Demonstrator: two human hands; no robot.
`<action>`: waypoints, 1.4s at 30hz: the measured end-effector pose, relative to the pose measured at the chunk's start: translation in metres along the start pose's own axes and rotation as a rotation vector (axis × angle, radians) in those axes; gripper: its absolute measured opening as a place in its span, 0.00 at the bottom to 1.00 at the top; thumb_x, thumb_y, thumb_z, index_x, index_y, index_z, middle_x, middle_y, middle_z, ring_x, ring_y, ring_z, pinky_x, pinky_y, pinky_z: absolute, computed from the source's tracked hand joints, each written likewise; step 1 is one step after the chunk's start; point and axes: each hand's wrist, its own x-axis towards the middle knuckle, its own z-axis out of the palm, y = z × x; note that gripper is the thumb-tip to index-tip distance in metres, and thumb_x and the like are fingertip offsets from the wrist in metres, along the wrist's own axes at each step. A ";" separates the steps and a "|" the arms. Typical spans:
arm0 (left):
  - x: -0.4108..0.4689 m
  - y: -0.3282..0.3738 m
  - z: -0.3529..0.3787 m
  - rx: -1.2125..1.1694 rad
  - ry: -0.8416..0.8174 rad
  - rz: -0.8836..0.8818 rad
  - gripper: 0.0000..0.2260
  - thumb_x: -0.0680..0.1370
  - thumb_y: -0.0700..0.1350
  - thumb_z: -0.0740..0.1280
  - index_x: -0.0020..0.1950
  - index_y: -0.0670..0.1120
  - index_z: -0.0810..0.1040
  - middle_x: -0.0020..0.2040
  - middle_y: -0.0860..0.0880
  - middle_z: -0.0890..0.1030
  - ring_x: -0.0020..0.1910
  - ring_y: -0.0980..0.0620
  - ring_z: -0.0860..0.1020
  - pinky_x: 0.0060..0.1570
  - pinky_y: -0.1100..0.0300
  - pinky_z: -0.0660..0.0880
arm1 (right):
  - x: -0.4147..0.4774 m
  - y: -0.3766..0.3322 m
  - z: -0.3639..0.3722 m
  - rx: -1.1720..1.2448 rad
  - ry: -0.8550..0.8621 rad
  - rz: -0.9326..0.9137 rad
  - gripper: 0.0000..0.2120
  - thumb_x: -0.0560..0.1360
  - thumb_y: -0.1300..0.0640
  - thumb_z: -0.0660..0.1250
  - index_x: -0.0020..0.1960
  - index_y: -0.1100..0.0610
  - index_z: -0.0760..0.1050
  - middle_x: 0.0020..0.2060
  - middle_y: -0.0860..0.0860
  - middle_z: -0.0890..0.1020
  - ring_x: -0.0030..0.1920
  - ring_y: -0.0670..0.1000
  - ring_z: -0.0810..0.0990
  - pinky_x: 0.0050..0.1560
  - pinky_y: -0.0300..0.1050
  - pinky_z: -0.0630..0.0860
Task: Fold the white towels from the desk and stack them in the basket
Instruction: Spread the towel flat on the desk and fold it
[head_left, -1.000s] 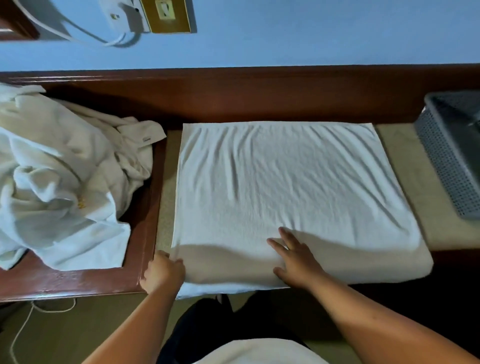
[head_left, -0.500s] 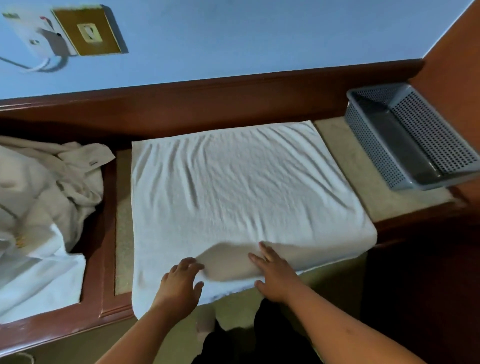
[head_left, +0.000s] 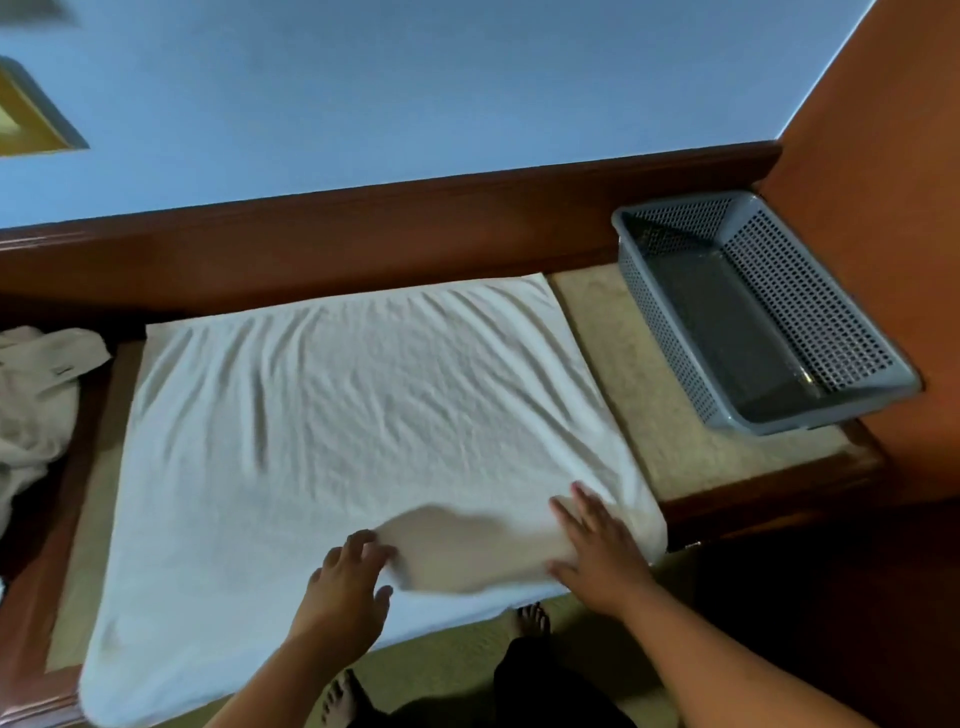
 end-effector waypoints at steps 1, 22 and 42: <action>0.007 0.019 0.003 0.009 -0.003 0.007 0.20 0.80 0.52 0.64 0.72 0.58 0.69 0.75 0.54 0.62 0.68 0.48 0.69 0.65 0.53 0.69 | 0.003 0.021 -0.007 -0.024 -0.013 0.005 0.42 0.76 0.33 0.60 0.80 0.40 0.39 0.77 0.44 0.29 0.79 0.49 0.32 0.78 0.54 0.45; 0.120 0.099 -0.026 0.018 -0.007 -0.002 0.31 0.80 0.53 0.64 0.80 0.59 0.55 0.82 0.54 0.45 0.79 0.47 0.55 0.71 0.49 0.66 | 0.142 0.047 -0.094 -0.026 0.031 -0.118 0.37 0.80 0.34 0.49 0.82 0.46 0.40 0.79 0.51 0.32 0.80 0.54 0.33 0.77 0.62 0.43; 0.291 0.089 -0.078 0.058 0.128 0.073 0.32 0.80 0.62 0.55 0.82 0.61 0.46 0.82 0.49 0.35 0.81 0.41 0.40 0.76 0.41 0.46 | 0.379 0.035 -0.248 0.524 0.317 0.289 0.11 0.81 0.51 0.66 0.55 0.60 0.76 0.50 0.58 0.80 0.56 0.62 0.80 0.50 0.48 0.71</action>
